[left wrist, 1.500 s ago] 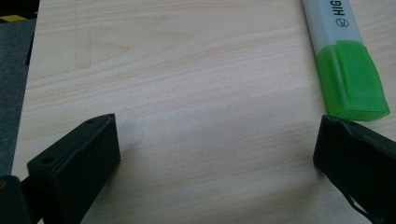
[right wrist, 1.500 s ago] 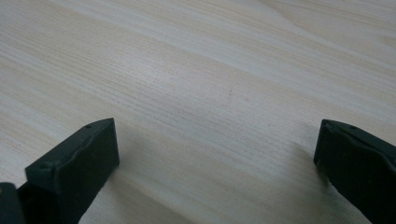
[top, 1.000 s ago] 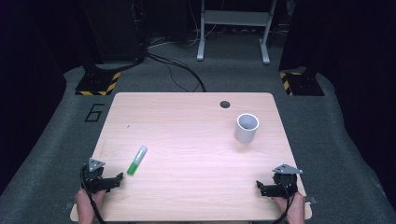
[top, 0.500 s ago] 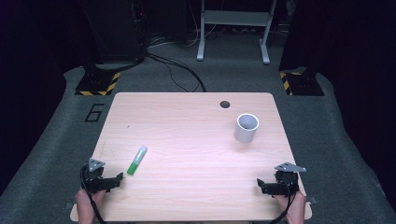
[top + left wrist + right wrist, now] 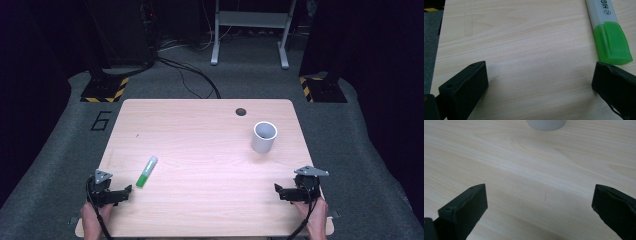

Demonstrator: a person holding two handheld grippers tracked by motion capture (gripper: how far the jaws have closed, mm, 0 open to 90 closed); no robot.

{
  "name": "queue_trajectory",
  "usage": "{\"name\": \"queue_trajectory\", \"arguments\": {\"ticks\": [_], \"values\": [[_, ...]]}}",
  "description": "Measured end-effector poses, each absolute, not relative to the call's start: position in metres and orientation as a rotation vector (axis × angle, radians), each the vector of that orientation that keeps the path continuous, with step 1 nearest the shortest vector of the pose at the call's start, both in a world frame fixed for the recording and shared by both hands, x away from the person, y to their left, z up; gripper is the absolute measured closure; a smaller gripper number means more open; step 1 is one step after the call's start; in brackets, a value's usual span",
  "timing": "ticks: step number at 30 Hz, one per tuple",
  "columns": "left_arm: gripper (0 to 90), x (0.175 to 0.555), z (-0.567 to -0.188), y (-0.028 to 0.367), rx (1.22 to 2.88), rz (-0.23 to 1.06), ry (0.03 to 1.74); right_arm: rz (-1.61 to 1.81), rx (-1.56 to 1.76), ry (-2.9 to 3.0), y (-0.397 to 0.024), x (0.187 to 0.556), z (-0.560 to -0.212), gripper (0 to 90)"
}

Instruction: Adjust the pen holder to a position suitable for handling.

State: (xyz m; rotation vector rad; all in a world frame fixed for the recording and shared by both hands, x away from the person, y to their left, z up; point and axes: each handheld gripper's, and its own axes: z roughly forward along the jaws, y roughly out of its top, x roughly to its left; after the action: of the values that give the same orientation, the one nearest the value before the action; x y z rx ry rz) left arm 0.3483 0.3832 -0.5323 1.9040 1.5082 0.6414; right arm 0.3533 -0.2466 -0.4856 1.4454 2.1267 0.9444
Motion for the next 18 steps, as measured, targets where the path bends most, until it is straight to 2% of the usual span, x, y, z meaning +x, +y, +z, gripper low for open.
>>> {"name": "queue_trajectory", "arguments": {"ticks": [18], "values": [[0.2, 0.348, -0.532, 0.383, 1.904, 0.641, 1.508, 0.959, 1.435, 2.141, -0.234, 0.397, -0.458, 0.0]]}}
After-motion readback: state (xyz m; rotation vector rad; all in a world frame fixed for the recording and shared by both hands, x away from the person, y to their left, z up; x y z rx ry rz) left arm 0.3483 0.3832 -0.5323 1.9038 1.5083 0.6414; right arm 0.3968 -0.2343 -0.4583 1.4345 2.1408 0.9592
